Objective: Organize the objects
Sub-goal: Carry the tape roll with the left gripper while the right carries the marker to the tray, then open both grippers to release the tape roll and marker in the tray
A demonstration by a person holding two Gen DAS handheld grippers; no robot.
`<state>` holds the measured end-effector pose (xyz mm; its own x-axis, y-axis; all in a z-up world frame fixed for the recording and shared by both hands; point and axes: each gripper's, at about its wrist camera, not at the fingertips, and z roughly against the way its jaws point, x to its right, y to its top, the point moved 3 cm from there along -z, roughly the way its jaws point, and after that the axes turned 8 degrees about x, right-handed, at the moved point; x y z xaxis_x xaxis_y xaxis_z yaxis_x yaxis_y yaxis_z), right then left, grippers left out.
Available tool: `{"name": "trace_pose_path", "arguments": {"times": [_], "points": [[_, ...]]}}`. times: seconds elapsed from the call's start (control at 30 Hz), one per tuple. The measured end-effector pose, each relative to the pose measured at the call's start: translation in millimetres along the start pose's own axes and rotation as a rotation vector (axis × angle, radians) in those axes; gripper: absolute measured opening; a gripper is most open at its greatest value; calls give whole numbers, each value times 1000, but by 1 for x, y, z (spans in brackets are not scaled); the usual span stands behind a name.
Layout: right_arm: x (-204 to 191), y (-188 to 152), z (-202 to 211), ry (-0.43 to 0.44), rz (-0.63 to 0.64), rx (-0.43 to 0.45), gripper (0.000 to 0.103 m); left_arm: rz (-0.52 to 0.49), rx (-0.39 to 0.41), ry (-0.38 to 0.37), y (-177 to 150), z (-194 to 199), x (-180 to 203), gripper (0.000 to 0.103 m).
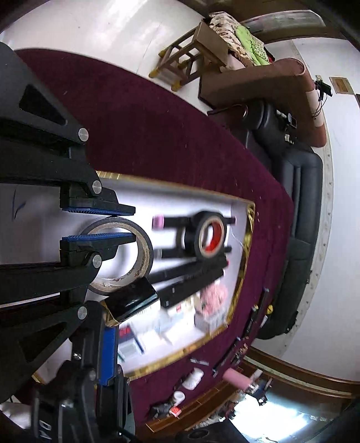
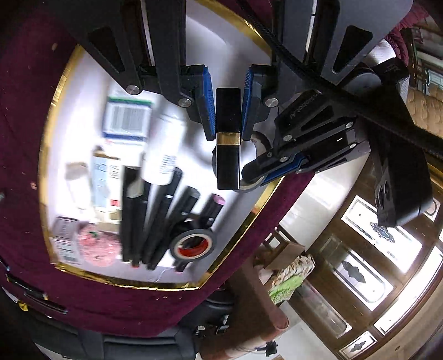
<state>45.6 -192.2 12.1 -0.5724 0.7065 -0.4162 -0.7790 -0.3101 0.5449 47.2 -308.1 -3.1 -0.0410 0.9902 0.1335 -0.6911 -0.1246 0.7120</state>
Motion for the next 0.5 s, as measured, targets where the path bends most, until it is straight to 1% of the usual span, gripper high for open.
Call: {"name": "trace_pose_path", "arguments": {"times": [0.2, 0.43, 0.5], "points": [[-1, -1, -22, -39, 1, -28, 16, -15, 5, -11, 2, -5, -3, 9], [8, -5, -26, -80, -22, -38, 16, -6, 11, -12, 1, -3, -2, 11], [10, -6, -27, -87, -31, -40, 17, 7, 14, -12, 3, -1, -3, 14]]}}
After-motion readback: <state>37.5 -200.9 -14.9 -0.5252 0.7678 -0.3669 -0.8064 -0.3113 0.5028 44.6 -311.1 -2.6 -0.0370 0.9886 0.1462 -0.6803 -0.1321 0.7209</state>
